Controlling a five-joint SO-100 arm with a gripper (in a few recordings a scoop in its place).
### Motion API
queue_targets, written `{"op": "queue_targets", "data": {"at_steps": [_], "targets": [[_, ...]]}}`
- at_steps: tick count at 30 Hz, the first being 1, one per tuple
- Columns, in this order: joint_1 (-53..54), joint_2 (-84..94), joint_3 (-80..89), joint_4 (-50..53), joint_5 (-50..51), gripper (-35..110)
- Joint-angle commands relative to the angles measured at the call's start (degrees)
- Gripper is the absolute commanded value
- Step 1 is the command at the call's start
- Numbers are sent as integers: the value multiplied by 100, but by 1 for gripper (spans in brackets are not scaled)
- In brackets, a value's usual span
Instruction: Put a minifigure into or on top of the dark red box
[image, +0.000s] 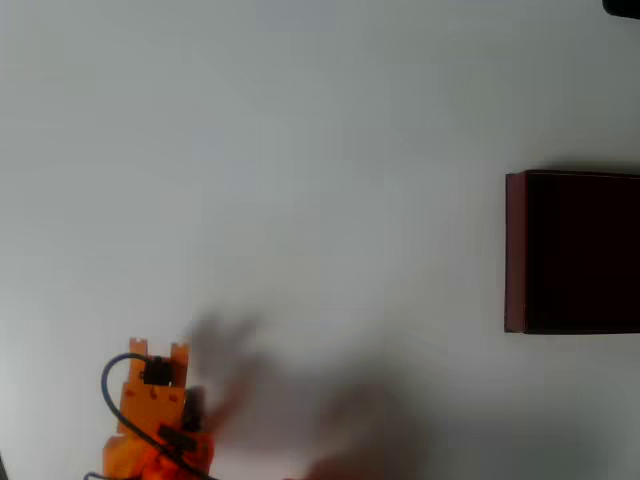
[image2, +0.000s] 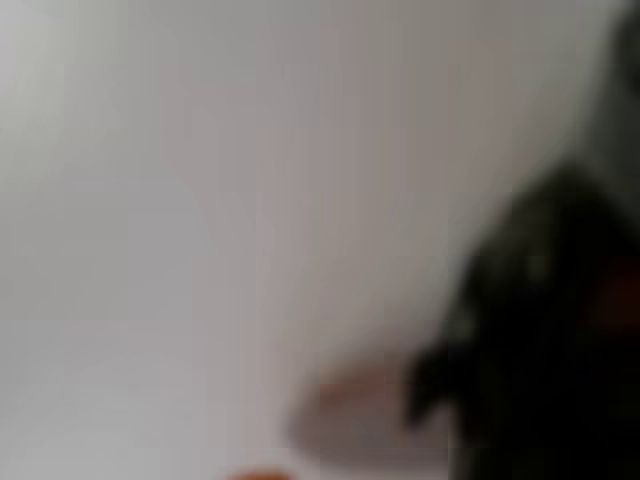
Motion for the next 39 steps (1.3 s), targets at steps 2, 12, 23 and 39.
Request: {"op": "queue_targets", "data": {"at_steps": [2,12,23,39], "targets": [[-70,53,211,-193,18,18],[44,193,448,-475,-255,2],[527,114,-861,1257,-984,10],[571,-659,-1002,97,-483,15]]}}
